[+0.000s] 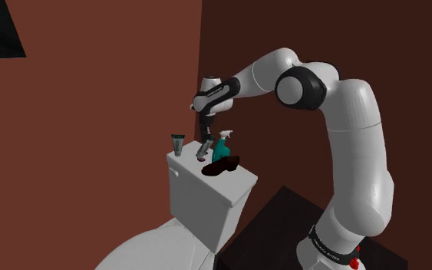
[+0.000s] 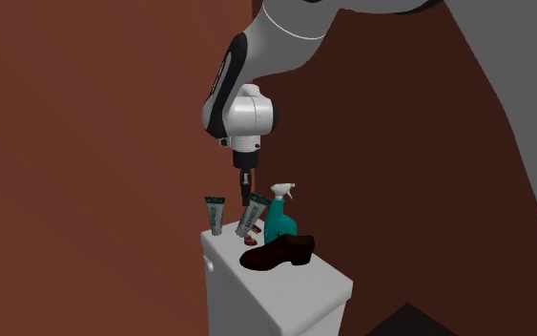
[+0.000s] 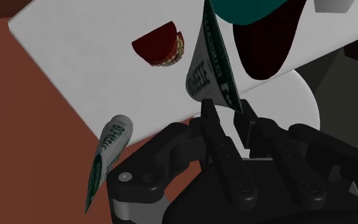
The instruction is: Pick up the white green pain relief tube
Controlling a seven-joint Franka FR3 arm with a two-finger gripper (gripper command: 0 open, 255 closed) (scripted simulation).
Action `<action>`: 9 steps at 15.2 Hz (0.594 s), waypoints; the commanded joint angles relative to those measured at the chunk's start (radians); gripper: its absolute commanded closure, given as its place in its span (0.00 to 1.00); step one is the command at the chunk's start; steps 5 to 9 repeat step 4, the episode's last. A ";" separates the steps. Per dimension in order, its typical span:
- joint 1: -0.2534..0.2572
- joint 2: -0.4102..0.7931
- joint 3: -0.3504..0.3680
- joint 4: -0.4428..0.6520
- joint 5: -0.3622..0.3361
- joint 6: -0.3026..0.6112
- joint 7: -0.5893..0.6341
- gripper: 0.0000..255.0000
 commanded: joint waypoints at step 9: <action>0.001 -0.025 -0.003 0.009 -0.005 -0.034 0.002 1.00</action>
